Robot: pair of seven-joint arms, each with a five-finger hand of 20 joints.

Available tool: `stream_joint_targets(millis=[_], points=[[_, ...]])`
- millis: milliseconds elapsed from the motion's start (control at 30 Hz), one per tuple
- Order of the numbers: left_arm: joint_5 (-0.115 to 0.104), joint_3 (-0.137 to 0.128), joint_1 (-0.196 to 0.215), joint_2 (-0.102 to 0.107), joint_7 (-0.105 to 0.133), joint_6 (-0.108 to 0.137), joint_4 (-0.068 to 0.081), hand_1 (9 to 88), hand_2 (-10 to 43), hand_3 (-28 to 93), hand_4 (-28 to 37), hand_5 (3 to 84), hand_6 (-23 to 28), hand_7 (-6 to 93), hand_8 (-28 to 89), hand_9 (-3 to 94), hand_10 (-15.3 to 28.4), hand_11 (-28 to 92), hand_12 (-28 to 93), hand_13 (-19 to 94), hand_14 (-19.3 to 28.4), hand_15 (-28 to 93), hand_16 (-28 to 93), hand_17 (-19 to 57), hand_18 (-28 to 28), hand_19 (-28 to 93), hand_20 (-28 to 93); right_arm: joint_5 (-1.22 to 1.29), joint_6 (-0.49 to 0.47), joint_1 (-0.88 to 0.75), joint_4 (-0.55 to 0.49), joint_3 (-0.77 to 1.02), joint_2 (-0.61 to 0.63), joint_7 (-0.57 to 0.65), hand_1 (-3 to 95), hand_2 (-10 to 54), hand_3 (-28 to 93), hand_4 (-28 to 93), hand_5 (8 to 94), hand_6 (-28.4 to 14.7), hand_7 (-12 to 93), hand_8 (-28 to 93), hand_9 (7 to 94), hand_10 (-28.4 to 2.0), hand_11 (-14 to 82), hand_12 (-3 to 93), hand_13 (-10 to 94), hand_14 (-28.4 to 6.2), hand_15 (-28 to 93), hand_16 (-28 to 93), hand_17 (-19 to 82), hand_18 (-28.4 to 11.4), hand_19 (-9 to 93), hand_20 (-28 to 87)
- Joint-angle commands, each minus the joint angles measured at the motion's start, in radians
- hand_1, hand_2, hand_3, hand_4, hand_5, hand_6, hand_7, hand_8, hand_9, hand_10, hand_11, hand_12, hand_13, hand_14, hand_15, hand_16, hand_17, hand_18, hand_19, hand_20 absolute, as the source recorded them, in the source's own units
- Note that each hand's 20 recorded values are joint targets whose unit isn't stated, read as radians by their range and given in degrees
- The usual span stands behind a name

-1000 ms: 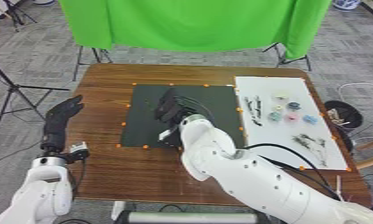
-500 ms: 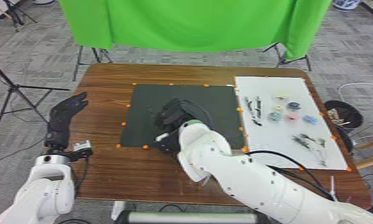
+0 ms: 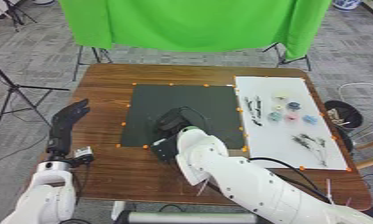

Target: Arrange flowers

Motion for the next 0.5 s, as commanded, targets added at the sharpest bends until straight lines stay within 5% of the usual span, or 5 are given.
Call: stream_joint_targets(millis=[33,333,500], points=[[0.004,0.034,0.005,-0.026,0.006,-0.007,0.013,14.8,-3.6,75,-28.3,44.4,-0.3,15.8,-10,45.0,13.0,17,9,32,13.4,12,-1,3.9,9.4,3,14,0.008,0.02,-0.014,0.003,-0.009,-0.022,-0.002,56.6,-9.5,62,24,66.9,-7.0,55,4,92.5,-13.0,30.4,27.0,94,-3.1,54,15,78,-3.5,80,34],[0.003,0.077,-0.028,-0.044,0.005,-0.021,0.027,14.9,-3.6,74,-28.3,44.4,-0.2,15.7,-10,45.1,13.0,17,9,32,13.4,12,-1,3.8,9.5,3,14,0.009,0.052,-0.018,0.031,0.004,-0.032,0.003,57.0,-9.5,63,22,66.7,-6.7,55,4,92.7,-12.8,28.5,27.3,94,-3.6,53,15,78,-3.5,78,35],[0.001,0.081,-0.025,-0.053,0.008,-0.027,0.024,14.8,-3.6,75,-28.3,44.4,-0.1,15.6,-10,45.0,13.1,17,9,32,13.4,12,-1,3.8,9.5,3,14,0.016,0.037,-0.02,0.046,0.018,-0.04,0.014,57.2,-9.5,63,21,66.7,-6.6,54,4,92.9,-12.9,26.7,26.6,94,-3.7,52,16,78,-3.5,78,35]])
